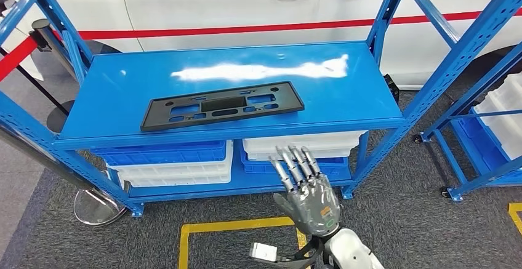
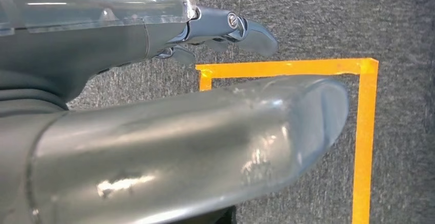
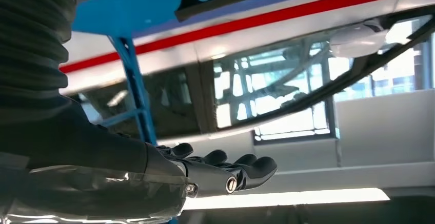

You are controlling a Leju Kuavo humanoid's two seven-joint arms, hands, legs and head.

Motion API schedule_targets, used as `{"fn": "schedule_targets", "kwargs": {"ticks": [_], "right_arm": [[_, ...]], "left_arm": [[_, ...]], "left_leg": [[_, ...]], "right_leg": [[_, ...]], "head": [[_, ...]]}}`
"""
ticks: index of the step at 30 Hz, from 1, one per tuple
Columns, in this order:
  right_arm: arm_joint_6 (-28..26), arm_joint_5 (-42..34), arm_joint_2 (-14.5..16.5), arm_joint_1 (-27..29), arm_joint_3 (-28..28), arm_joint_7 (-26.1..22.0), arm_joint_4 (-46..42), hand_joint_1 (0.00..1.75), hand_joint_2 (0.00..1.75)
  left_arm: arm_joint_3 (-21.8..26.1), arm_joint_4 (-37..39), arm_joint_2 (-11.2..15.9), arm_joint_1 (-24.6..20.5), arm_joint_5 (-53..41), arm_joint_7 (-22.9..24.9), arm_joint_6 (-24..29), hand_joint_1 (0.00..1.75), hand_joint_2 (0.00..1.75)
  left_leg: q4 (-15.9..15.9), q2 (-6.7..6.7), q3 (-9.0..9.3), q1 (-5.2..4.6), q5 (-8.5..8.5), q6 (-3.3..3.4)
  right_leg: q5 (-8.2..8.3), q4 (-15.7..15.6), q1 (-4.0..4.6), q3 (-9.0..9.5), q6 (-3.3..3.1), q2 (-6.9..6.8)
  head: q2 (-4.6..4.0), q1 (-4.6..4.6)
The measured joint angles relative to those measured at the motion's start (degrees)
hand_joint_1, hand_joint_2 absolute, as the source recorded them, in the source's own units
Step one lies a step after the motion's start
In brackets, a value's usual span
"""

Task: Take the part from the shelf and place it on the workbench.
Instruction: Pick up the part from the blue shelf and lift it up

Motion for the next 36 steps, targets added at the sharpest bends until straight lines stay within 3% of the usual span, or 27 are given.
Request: {"fn": "schedule_targets", "kwargs": {"ticks": [2, 5, 7, 8, 10, 11, 12, 13, 14, 16, 17, 19, 22, 24, 26, 27, 28, 29, 31, 32, 33, 36], "right_arm": [[-2.3, 3.3, 0.9, -1.6, 1.5, 2.6, 3.9, 0.00, 1.75], [-4.3, 4.9, 1.9, -4.1, 3.8, 6.0, 9.3, 0.00, 1.75], [-4.8, 5.1, 2.7, -5.6, 5.2, 7.2, 12.6, 0.00, 1.75], [-4.9, 5.2, 3.2, -6.2, 5.9, 7.5, 14.1, 0.00, 1.75], [-5.0, 5.2, 4.3, -7.3, 7.1, 7.7, 17.0, 0.00, 1.75], [-4.9, 5.2, 4.8, -7.8, 7.7, 7.7, 18.6, 0.00, 1.75], [-4.8, 5.2, 5.3, -8.2, 8.3, 7.6, 20.1, 0.00, 1.75], [-4.7, 5.2, 6.1, -8.7, 8.8, 7.3, 21.8, 0.00, 1.75], [-4.6, 5.0, 6.9, -9.2, 9.3, 6.8, 23.4, 0.00, 1.75], [-4.6, 4.0, 8.8, -10.2, 9.9, 5.5, 26.2, 0.00, 1.75], [-4.7, 3.3, 9.6, -10.9, 10.2, 4.9, 27.5, 0.00, 1.75], [-4.8, 1.6, 11.0, -12.3, 10.6, 3.6, 30.0, 0.00, 1.75], [-5.0, -0.3, 12.5, -14.1, 10.8, 2.4, 32.9, 0.00, 1.75], [-4.9, -1.0, 13.3, -15.2, 11.0, 2.1, 34.3, 0.00, 1.75], [-4.9, -1.2, 13.9, -15.8, 11.1, 2.0, 35.4, 0.00, 1.75], [-4.9, -1.2, 14.0, -15.9, 11.2, 2.0, 35.9, 0.00, 1.75], [-4.9, -1.2, 14.2, -16.0, 11.3, 2.0, 36.4, 0.00, 1.75], [-4.9, -1.3, 14.3, -16.1, 11.4, 2.1, 36.7, 0.00, 1.75], [-4.9, -1.7, 14.7, -16.7, 11.4, 2.2, 37.2, 0.00, 1.75], [-4.8, -1.9, 14.9, -17.0, 11.4, 2.4, 37.3, 0.00, 1.75], [-4.7, -2.0, 15.0, -17.3, 11.4, 2.5, 37.3, 0.00, 1.75], [-4.2, -2.4, 15.2, -17.4, 11.4, 2.9, 37.2, 0.00, 1.75]], "left_arm": [[-0.1, 0.0, 0.0, -0.6, -0.7, 0.2, 0.0, 0.00, 0.00], [-0.1, 0.0, 0.0, -1.2, -1.5, 0.4, -0.3, 0.00, 0.00], [-0.2, 0.0, 0.0, -1.5, -2.0, 0.6, -0.8, 0.00, 0.00], [-0.2, 0.0, 0.0, -1.6, -2.1, 0.7, -1.0, 0.00, 0.00], [-0.2, 0.0, 0.0, -1.8, -2.5, 1.0, -1.5, 0.00, 0.00], [-0.2, 0.0, 0.0, -1.8, -2.7, 1.2, -1.9, 0.00, 0.00], [-0.2, 0.0, 0.0, -1.8, -3.0, 1.5, -2.3, 0.00, 0.00], [-0.2, 0.0, 0.1, -1.9, -3.2, 1.8, -2.7, 0.00, 0.00], [-0.2, 0.0, 0.2, -2.0, -3.5, 2.1, -3.2, 0.00, 0.00], [-0.3, 0.0, 0.4, -2.3, -3.8, 2.6, -4.2, 0.00, 0.00], [-0.3, 0.0, 0.5, -2.6, -4.0, 2.8, -4.7, 0.00, 0.00], [-0.4, 0.0, 0.6, -3.0, -4.1, 3.1, -5.5, 0.00, 0.00], [-0.5, 0.0, 0.6, -3.1, -4.4, 3.2, -6.8, 0.00, 0.00], [-0.6, 0.0, 0.6, -3.4, -4.7, 3.3, -7.2, 0.00, 0.00], [-0.7, 0.0, 0.6, -3.7, -4.9, 3.5, -7.3, 0.00, 0.00], [-0.7, 0.0, 0.6, -3.7, -4.9, 3.5, -7.3, 0.00, 0.00], [-0.7, 0.0, 0.6, -3.7, -5.0, 3.6, -7.3, 0.00, 0.00], [-0.8, 0.0, 0.6, -3.7, -5.0, 3.6, -7.3, 0.00, 0.00], [-1.0, 0.0, 0.6, -3.7, -5.2, 3.7, -7.5, 0.00, 0.00], [-1.1, 0.0, 0.6, -3.8, -5.4, 3.7, -7.6, 0.00, 0.00], [-1.1, 0.0, 0.6, -3.8, -5.5, 3.7, -7.7, 0.00, 0.00], [-1.1, 0.0, 0.7, -3.9, -5.6, 3.7, -7.8, 0.00, 0.00]], "left_leg": [[0.6, -0.09, -0.23, -0.16, -0.48, -0.86], [0.6, -0.11, -0.56, -0.19, -0.67, -1.97], [2.1, -0.06, -1.03, 0.01, -1.85, -2.49], [4.4, -0.04, -2.08, 0.04, -3.26, -2.65], [12.2, -0.02, -5.91, 0.01, -6.84, -2.76], [15.7, -0.02, -7.82, -0.03, -7.90, -2.76], [17.6, -0.02, -8.99, -0.06, -7.89, -2.68], [17.1, -0.02, -9.09, -0.09, -6.68, -2.50], [14.4, -0.02, -8.11, -0.15, -4.53, -2.23], [6.5, 0.01, -4.92, -0.45, -0.32, -1.43], [3.7, 0.03, -3.80, -0.65, 0.76, -1.09], [1.9, 0.02, -3.25, -1.03, 1.00, -0.73], [0.9, 0.04, -2.94, -0.63, 1.56, -0.06], [0.4, 0.13, -2.67, -0.34, 1.92, 0.39], [0.3, 0.13, -2.72, -0.40, 1.93, 0.56], [0.3, 0.11, -2.70, -0.41, 1.88, 0.57], [0.4, 0.08, -2.63, -0.43, 1.81, 0.57], [0.4, 0.03, -2.52, -0.43, 1.71, 0.52], [0.5, -0.08, -2.25, -0.52, 1.38, 0.22], [0.6, -0.12, -2.23, -0.62, 1.20, -0.01], [0.7, -0.13, -2.25, -0.73, 1.06, -0.28], [0.7, -0.08, -2.14, -0.73, 0.71, -1.26]], "right_leg": [[1.53, -5.1, 0.19, 2.17, -0.57, 0.06], [1.18, -5.8, 0.55, 2.18, -2.08, 0.24], [1.20, -6.0, 0.53, 2.27, -2.96, 0.19], [1.21, -6.1, 0.52, 2.33, -3.32, 0.12], [1.09, -6.1, 0.75, 2.34, -3.76, -0.04], [1.02, -6.1, 0.92, 2.38, -3.89, -0.08], [0.94, -6.0, 1.08, 2.44, -4.01, -0.08], [0.87, -6.0, 1.22, 2.58, -4.11, -0.03], [0.79, -6.0, 1.33, 2.78, -4.16, 0.05], [0.61, -6.0, 1.55, 3.11, -4.08, 0.18], [0.59, -5.9, 1.62, 3.07, -3.88, 0.22], [0.69, -6.0, 1.66, 2.85, -3.30, 0.21], [0.18, -5.6, 1.69, 2.75, -2.38, 0.17], [-2.57, -0.9, 1.61, 0.60, -1.96, 0.13], [-5.78, 6.8, 1.54, -3.31, -1.67, 0.11], [-6.21, 9.2, 1.52, -4.66, -1.58, 0.10], [-5.50, 9.5, 1.53, -5.02, -1.58, 0.09], [-3.72, 7.5, 1.53, -4.24, -1.67, 0.09], [0.48, -0.4, 1.66, -0.64, -2.17, 0.06], [1.66, -3.8, 1.77, 0.89, -2.46, 0.05], [2.09, -5.8, 1.87, 1.79, -2.72, 0.05], [1.82, -6.9, 1.91, 2.28, -3.46, 0.18]], "head": [[-0.01, 0.02], [0.00, -0.14], [0.00, -0.32], [0.00, -0.47], [0.00, -0.71], [0.01, -0.74], [0.01, -0.74], [0.01, -0.74], [0.00, -0.76], [-0.01, -0.73], [-0.01, -0.73], [-0.01, -0.70], [-0.01, -0.67], [-0.01, -0.53], [0.00, -0.47], [0.00, -0.48], [0.00, -0.47], [0.00, -0.46], [-0.01, -0.47], [-0.01, -0.48], [-0.01, -0.51], [0.01, -0.61]]}}
